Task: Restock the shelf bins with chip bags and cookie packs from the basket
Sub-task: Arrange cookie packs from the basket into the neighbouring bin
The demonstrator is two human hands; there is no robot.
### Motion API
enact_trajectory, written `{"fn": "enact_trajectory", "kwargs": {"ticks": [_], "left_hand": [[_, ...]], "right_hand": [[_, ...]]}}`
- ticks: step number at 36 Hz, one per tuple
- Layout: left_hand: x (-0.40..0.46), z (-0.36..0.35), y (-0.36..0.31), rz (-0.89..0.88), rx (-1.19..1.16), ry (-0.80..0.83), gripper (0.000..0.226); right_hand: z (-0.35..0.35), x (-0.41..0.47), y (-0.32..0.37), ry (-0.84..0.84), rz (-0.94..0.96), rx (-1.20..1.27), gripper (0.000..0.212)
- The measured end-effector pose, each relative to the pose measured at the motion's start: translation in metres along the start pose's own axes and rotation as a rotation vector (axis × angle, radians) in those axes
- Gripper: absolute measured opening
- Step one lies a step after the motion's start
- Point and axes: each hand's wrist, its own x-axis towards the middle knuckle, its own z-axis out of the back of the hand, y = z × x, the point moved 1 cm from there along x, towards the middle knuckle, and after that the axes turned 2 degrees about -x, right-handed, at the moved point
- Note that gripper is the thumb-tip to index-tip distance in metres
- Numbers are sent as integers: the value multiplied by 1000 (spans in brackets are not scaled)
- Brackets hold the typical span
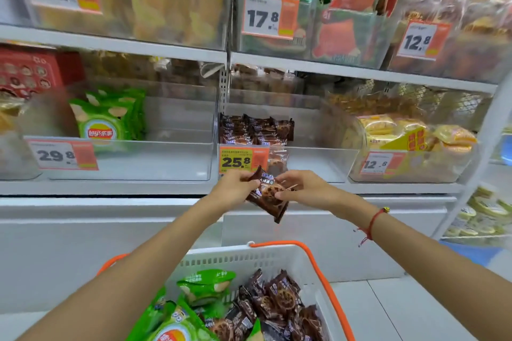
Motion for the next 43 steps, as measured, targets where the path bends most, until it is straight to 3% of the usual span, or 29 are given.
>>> {"fn": "enact_trajectory", "kwargs": {"ticks": [6, 9, 12, 15, 23, 29, 39, 43], "left_hand": [[16, 18, -39, -214, -100, -126, 18], [28, 31, -51, -308, 139, -376, 18], [38, 41, -54, -340, 297, -602, 23], [49, 48, -46, -336, 371, -715, 29], [73, 71, -21, -211, 542, -691, 38], [77, 63, -18, -167, 544, -717, 38], [80, 57, -15, -154, 563, -794, 36], [80, 57, -14, -166, 569, -808, 37]], "right_hand": [[41, 18, 28, -50, 53, 51, 31], [63, 34, 32, -106, 14, 124, 34], [82, 55, 34, -155, -11, 142, 22], [100, 79, 29, -220, -56, 126, 19], [125, 145, -11, -379, -169, -236, 48], [109, 186, -41, -301, -186, -434, 37], [103, 239, -57, -296, -17, -655, 21], [106, 242, -55, -331, 75, -852, 29]]}}
